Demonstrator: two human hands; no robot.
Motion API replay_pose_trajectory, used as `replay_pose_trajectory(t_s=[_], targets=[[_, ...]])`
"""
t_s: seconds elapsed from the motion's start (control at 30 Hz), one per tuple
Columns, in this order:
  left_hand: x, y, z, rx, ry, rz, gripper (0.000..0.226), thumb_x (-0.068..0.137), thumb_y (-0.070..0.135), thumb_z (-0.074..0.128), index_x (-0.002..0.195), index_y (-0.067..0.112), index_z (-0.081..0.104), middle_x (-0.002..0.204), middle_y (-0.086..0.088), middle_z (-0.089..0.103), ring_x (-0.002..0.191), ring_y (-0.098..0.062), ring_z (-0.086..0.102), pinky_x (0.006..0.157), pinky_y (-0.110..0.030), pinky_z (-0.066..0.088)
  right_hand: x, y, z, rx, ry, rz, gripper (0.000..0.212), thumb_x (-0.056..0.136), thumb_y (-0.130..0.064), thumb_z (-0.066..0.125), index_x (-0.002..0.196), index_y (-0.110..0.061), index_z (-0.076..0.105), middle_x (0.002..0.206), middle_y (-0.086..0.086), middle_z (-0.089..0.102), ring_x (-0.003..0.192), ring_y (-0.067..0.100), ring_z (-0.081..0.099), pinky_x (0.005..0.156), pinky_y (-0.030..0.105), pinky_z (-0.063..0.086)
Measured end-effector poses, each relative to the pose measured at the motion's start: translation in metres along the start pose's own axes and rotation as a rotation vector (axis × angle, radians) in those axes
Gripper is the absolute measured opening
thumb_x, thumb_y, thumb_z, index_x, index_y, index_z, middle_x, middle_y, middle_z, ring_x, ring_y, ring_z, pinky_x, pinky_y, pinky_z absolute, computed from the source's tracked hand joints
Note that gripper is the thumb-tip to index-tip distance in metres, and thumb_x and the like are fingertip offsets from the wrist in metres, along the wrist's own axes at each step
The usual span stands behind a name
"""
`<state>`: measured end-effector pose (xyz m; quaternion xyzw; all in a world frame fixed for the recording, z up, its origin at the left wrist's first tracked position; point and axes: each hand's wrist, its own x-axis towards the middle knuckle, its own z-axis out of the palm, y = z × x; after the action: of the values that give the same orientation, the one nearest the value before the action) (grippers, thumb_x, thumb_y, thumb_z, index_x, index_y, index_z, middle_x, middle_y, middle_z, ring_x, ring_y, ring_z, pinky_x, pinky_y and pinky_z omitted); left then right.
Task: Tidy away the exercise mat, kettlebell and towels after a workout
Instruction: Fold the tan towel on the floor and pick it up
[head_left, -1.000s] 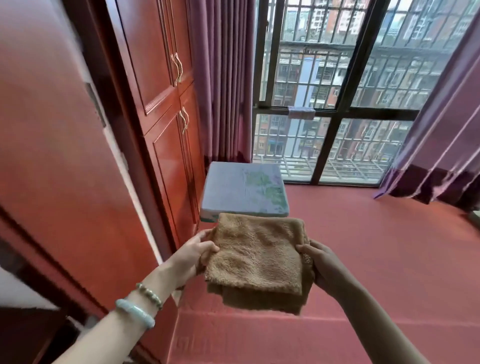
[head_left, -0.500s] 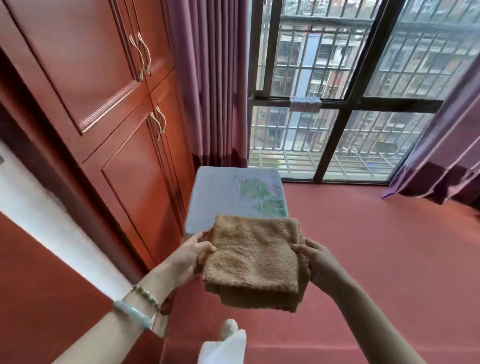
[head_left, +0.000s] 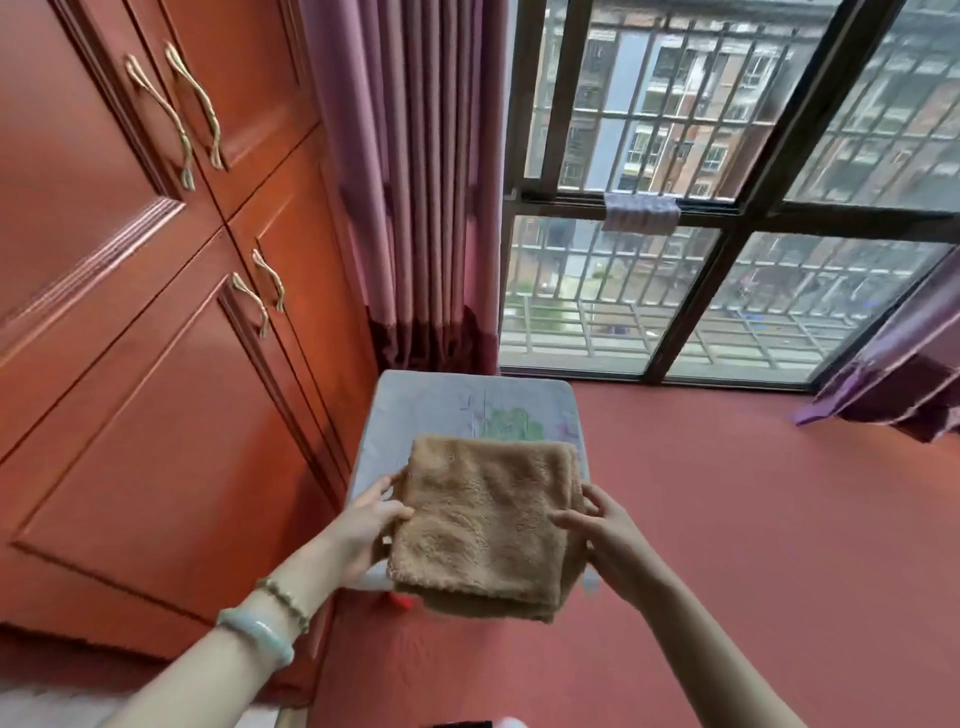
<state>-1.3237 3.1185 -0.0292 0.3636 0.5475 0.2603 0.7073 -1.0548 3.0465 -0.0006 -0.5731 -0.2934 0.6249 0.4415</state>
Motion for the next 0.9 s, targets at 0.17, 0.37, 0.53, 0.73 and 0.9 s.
replay_pose_trajectory(t_s=[0.17, 0.37, 0.53, 0.73, 0.9], targets=[[0.054, 0.018, 0.000, 0.001, 0.087, -0.001, 0.051, 0.087, -0.008, 0.041, 0.120, 0.030, 0.050, 0.102, -0.010, 0.061, 0.081, -0.021, 0.056, 0.066, -0.030, 0.046, 0.081, -0.007, -0.012, -0.136, -0.019, 0.029, 0.065, 0.048, -0.001, 0.074, 0.110, -0.014, 0.061, 0.107, 0.020, 0.066, 0.096, 0.030, 0.064, 0.090, 0.044, 0.052], [0.129, 0.028, -0.003, 0.087, 0.226, 0.042, 0.043, 0.092, -0.005, 0.044, 0.121, 0.027, 0.050, 0.107, -0.008, 0.063, 0.089, -0.020, 0.062, 0.070, -0.031, 0.051, 0.173, -0.011, -0.021, -0.307, -0.035, 0.079, 0.066, 0.048, -0.007, 0.069, 0.112, -0.019, 0.056, 0.095, 0.007, 0.063, 0.087, 0.020, 0.061, 0.072, 0.026, 0.050], [0.195, 0.026, 0.000, 0.347, 0.249, 0.088, 0.044, 0.093, -0.009, 0.043, 0.132, 0.012, 0.042, 0.117, 0.000, 0.051, 0.117, -0.018, 0.050, 0.089, -0.020, 0.039, 0.243, 0.005, -0.034, -0.364, -0.031, 0.168, 0.063, 0.068, 0.010, 0.067, 0.118, -0.022, 0.048, 0.098, 0.006, 0.059, 0.086, 0.017, 0.059, 0.068, 0.023, 0.049], [0.289, -0.004, -0.024, 0.600, 0.205, 0.015, 0.046, 0.094, 0.000, 0.046, 0.136, 0.017, 0.043, 0.122, 0.009, 0.051, 0.120, -0.013, 0.048, 0.096, -0.025, 0.036, 0.323, 0.048, -0.043, -0.409, -0.010, 0.307, 0.071, 0.068, 0.009, 0.065, 0.129, -0.021, 0.044, 0.099, 0.009, 0.061, 0.089, 0.023, 0.062, 0.069, 0.031, 0.051], [0.353, -0.039, -0.037, 0.599, 0.232, -0.034, 0.047, 0.094, 0.005, 0.049, 0.139, 0.016, 0.041, 0.138, -0.001, 0.051, 0.125, -0.016, 0.047, 0.104, -0.029, 0.035, 0.372, 0.094, -0.040, -0.507, 0.083, 0.346, 0.077, 0.064, 0.001, 0.062, 0.133, -0.026, 0.041, 0.094, -0.004, 0.061, 0.092, 0.020, 0.061, 0.082, 0.035, 0.052]])
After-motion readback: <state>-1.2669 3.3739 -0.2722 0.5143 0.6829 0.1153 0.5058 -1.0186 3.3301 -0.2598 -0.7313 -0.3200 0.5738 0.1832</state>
